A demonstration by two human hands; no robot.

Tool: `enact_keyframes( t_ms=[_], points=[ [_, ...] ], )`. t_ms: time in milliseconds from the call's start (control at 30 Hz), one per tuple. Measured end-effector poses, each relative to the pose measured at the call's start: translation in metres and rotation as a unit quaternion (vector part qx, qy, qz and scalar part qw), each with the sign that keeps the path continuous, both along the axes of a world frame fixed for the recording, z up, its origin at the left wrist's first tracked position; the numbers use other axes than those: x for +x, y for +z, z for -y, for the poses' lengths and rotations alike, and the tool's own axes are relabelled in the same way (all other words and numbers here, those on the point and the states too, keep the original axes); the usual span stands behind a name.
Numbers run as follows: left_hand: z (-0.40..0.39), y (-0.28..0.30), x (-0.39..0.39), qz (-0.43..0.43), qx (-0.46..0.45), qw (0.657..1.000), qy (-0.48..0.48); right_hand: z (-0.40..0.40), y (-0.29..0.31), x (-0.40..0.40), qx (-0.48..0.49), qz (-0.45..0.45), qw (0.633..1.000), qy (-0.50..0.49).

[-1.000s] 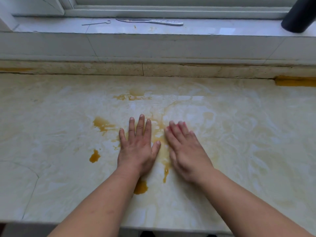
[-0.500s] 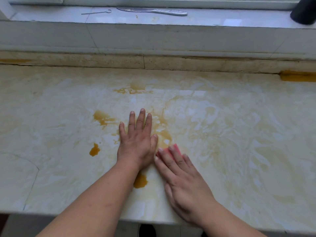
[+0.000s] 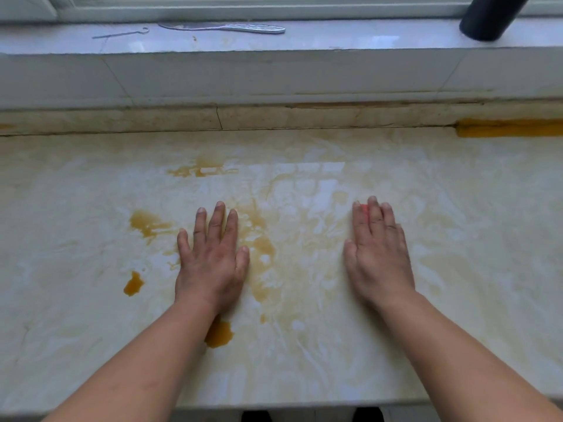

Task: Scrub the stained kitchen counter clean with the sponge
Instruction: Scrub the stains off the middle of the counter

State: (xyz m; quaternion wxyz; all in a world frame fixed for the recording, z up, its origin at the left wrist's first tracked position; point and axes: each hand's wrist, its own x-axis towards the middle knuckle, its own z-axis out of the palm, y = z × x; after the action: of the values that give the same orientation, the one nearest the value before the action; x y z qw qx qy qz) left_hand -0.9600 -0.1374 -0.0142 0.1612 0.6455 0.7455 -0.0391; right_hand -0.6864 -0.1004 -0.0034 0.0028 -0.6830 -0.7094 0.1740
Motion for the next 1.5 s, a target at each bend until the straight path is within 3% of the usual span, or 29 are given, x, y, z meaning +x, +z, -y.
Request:
enact_keyframes(
  t_ms=[133, 400, 567, 700, 867, 1067, 1267, 1400, 1500],
  points=[
    [0.000, 0.000, 0.000, 0.002, 0.003, 1.000, 0.004, -0.019, 0.004, -0.026, 0.002, -0.028, 0.996, 0.087],
    [0.000, -0.004, -0.002, -0.004, 0.011, 1.000, 0.004, -0.034, -0.002, -0.001, 0.020, -0.006, 0.991, 0.136],
    [-0.001, -0.005, -0.002, -0.005, 0.006, 1.000, 0.002, -0.057, 0.001, 0.063, 0.019, 0.016, 0.999, -0.021],
    [-0.001, -0.005, -0.001, -0.015, -0.001, 1.000, 0.001, -0.065, 0.002, 0.014, 0.010, 0.021, 0.996, -0.088],
    [-0.002, -0.003, 0.000, -0.012, -0.001, 1.000, 0.003, -0.057, 0.002, -0.079, 0.004, -0.015, 0.990, 0.141],
    [-0.001, -0.003, -0.001, -0.015, -0.003, 1.000, 0.002, -0.057, 0.004, -0.039, 0.023, 0.025, 0.970, 0.240],
    [-0.001, -0.005, -0.002, -0.019, -0.002, 1.000, 0.001, -0.059, 0.007, 0.050, 0.011, 0.022, 0.996, 0.090],
    [-0.002, -0.004, 0.000, -0.021, -0.003, 1.000, 0.002, -0.058, -0.001, 0.020, 0.003, 0.014, 1.000, -0.011],
    [-0.002, -0.003, 0.000, -0.024, -0.005, 1.000, 0.003, -0.050, -0.002, -0.030, -0.005, 0.001, 0.997, 0.072]
  ],
)
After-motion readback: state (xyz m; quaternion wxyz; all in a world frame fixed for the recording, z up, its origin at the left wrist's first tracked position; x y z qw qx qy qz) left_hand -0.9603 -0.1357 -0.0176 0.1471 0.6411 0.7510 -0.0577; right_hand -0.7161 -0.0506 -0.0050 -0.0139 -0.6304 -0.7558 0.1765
